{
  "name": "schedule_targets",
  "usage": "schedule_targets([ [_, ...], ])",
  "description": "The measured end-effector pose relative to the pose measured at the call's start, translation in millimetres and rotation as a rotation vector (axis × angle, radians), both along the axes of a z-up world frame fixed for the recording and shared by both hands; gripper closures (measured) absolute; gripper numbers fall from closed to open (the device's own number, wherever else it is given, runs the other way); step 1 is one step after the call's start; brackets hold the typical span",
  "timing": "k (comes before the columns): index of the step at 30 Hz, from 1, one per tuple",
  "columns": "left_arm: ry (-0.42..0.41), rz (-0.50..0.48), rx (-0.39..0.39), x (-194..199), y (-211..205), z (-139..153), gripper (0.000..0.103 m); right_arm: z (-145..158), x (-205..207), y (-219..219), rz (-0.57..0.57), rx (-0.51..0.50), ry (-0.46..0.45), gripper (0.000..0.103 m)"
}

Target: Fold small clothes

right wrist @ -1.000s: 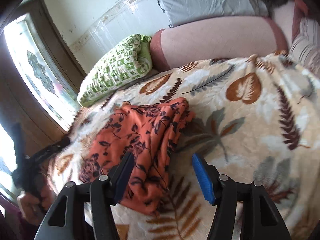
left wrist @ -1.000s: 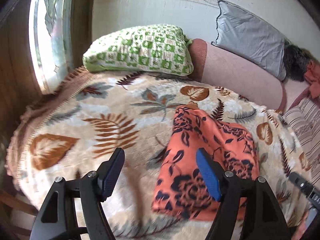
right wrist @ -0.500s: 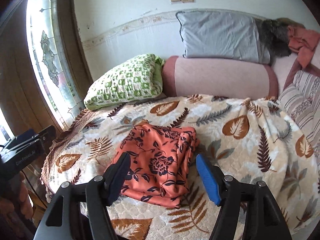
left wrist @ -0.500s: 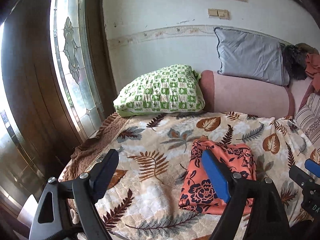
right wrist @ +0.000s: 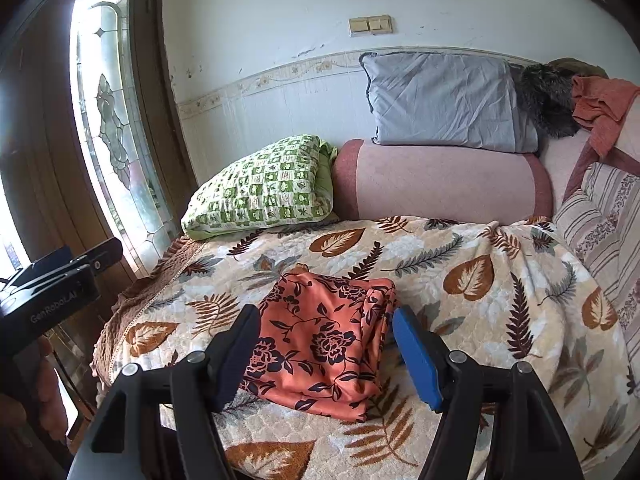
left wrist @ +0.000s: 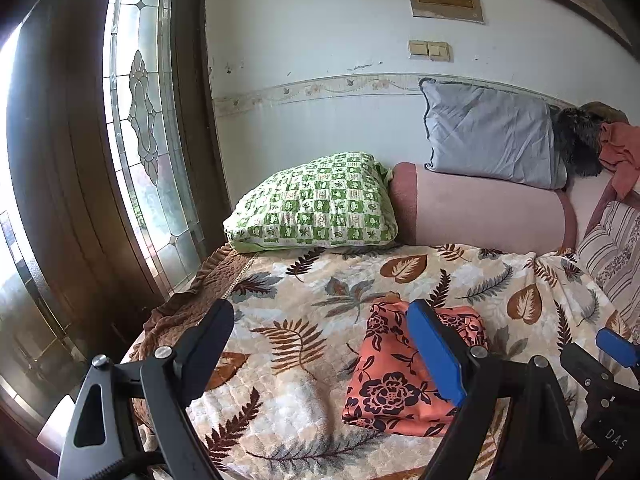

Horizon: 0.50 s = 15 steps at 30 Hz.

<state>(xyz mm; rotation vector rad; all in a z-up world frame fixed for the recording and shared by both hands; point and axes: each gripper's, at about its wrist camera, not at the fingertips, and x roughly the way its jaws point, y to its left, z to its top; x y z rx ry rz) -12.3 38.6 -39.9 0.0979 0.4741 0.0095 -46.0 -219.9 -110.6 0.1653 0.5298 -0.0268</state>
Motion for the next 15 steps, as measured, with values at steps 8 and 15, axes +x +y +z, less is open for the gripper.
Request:
schedule_targets([
  [8,0.009,-0.001,0.0,1.3,-3.0,0.5,0.014,2.9,-1.1,-3.0,-0.007,0.008,-0.001,0.031],
  [15,0.006,-0.002,-0.002,1.7,-3.9,2.2,0.014,1.7,1.0,-5.9,-0.013,-0.001,0.014,0.031],
])
